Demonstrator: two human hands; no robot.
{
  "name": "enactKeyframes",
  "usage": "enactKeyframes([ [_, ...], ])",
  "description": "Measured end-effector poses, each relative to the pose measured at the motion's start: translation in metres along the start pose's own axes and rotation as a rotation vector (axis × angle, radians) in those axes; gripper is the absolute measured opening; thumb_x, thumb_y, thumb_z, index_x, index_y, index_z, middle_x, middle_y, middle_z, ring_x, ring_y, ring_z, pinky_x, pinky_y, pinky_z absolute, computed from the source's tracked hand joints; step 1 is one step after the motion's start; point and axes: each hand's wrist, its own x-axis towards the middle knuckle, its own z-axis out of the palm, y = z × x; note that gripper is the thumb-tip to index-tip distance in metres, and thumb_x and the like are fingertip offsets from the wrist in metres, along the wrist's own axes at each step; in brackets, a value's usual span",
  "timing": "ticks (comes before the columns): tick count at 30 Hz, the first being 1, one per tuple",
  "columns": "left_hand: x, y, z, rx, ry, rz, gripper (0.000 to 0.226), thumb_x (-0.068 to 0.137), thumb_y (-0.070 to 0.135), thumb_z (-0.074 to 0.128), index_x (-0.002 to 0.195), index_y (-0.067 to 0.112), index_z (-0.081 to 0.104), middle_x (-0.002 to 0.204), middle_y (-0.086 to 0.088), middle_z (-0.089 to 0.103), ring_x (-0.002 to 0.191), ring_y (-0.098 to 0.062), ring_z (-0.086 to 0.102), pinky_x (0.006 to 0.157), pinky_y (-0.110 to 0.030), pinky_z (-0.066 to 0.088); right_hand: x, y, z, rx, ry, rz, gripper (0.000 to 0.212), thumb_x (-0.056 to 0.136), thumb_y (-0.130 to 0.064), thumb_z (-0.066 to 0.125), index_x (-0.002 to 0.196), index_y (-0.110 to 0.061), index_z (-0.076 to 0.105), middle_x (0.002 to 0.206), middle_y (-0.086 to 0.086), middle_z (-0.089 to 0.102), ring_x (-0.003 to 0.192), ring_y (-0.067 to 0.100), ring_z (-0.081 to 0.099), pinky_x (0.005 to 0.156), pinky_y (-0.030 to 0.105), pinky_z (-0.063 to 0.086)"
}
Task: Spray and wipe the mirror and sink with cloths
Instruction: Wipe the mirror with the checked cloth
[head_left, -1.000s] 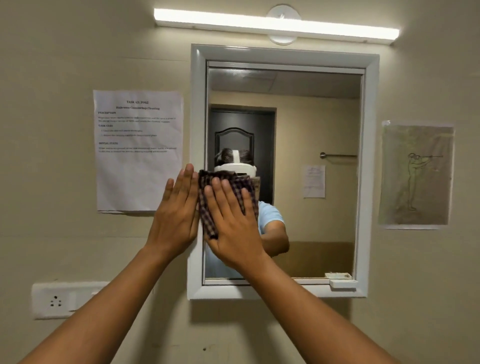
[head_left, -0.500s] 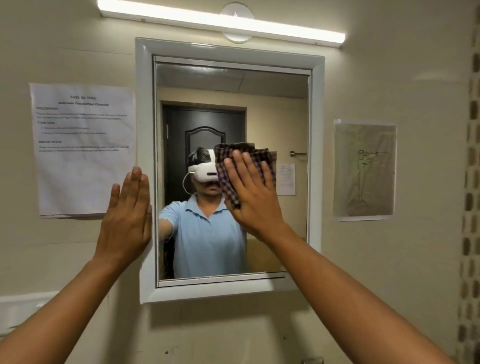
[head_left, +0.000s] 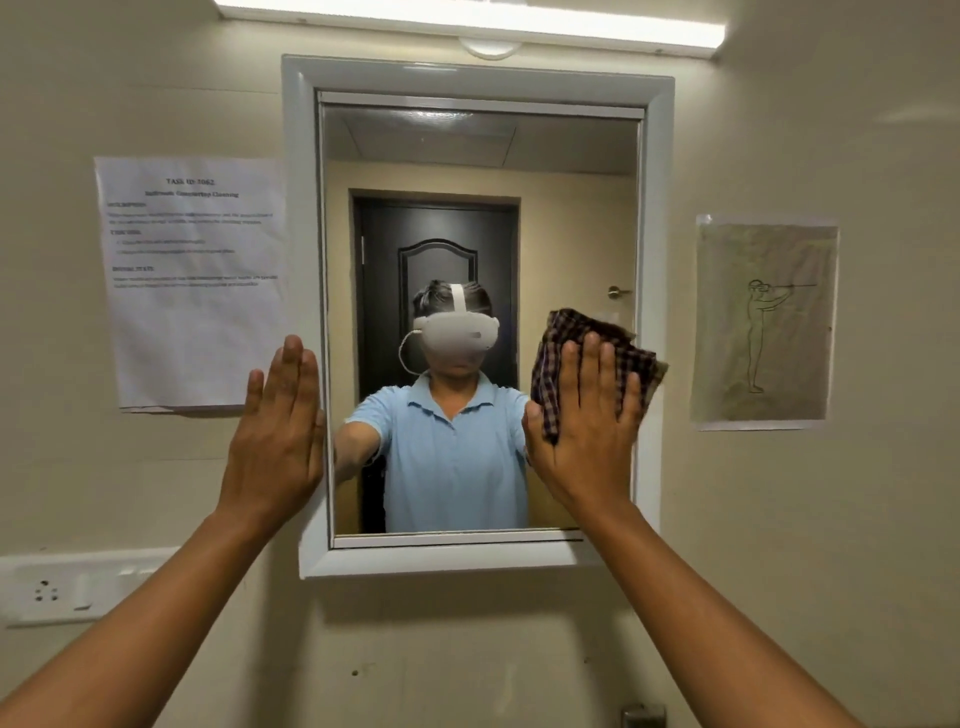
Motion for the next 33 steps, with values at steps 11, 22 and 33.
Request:
enactKeyframes([
  [11, -0.016, -0.007, -0.003, 0.003, -0.115, 0.042, 0.06, 0.103, 0.028, 0.018, 0.156, 0.003, 0.003, 0.165, -0.016, -0.001, 0.153, -0.028, 0.002, 0.122, -0.052, 0.017, 0.008, -0.112, 0.007, 0.048, -0.1, -0.126, 0.075, 0.101, -0.051, 0.029, 0.159, -0.011, 0.004, 0.166, 0.014, -0.001, 0.154, 0.03, -0.003, 0.122, 0.055, 0.002],
  [22, -0.022, -0.018, -0.006, -0.12, -0.11, 0.115, 0.062, 0.102, 0.022, 0.029, 0.155, 0.002, 0.005, 0.165, -0.015, 0.001, 0.153, -0.025, 0.003, 0.123, -0.048, 0.012, 0.017, -0.2, 0.02, 0.099, -0.121, -0.227, 0.077, 0.098, -0.054, 0.021, 0.159, -0.01, 0.004, 0.167, 0.013, -0.003, 0.154, 0.028, -0.006, 0.123, 0.053, -0.001],
  [33, -0.027, -0.029, -0.006, -0.164, -0.115, 0.197, 0.067, 0.097, 0.022, 0.03, 0.155, 0.001, 0.007, 0.165, -0.015, 0.001, 0.153, -0.029, 0.005, 0.123, -0.052, 0.009, -0.04, -0.196, 0.024, 0.128, -0.156, -0.317, 0.071, 0.103, -0.048, 0.032, 0.159, -0.011, 0.009, 0.167, 0.01, 0.002, 0.154, 0.023, -0.004, 0.124, 0.05, 0.004],
])
